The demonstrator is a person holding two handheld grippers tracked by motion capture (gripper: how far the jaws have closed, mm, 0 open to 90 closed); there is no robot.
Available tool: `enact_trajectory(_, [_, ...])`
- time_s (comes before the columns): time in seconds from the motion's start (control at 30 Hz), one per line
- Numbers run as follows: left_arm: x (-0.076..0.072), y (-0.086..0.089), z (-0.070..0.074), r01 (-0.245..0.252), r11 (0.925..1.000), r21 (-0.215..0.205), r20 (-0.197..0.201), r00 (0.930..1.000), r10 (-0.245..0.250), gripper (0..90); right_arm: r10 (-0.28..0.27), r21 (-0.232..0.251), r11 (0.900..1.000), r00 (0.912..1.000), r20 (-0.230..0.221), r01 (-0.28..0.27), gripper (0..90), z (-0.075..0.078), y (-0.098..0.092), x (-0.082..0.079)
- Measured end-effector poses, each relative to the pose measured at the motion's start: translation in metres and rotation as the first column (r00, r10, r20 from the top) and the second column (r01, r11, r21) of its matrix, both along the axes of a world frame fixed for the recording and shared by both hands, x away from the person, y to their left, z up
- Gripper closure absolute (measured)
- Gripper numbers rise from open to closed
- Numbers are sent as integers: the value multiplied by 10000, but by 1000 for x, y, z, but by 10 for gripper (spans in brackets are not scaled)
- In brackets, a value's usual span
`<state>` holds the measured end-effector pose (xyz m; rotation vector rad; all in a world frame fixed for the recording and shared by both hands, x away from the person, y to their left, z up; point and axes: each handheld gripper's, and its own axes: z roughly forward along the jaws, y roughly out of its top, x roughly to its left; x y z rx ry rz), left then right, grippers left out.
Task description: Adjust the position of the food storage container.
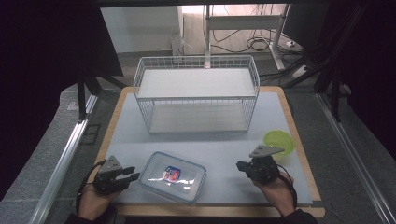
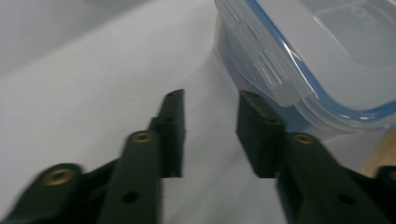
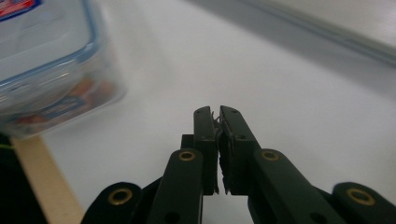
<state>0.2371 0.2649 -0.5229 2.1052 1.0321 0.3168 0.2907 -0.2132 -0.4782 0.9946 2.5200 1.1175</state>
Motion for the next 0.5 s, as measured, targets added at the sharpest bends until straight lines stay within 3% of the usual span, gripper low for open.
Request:
enact_trajectory(0.1, [0,-5,0,409,9991,-64,-187,9990,-410,788,534,234,9983,9981,-319,-527,864,-5,15,-8])
enact_trajectory(0.13, [-1,-8,1,418,9990,149,-197,9989,-415,813,654,250,9976,9972,-357,-645,864,-6,19,-11])
enact_trajectory(0.33, [0,-11,2,290,9996,-40,-439,9986,-292,870,1742,188,9847,9818,-759,-1733,864,-15,50,-28])
enact_trajectory(0.5, [-1,-23,5,460,9989,39,-625,9970,-457,881,2208,226,9753,9682,-1177,-2197,856,-23,66,-36])
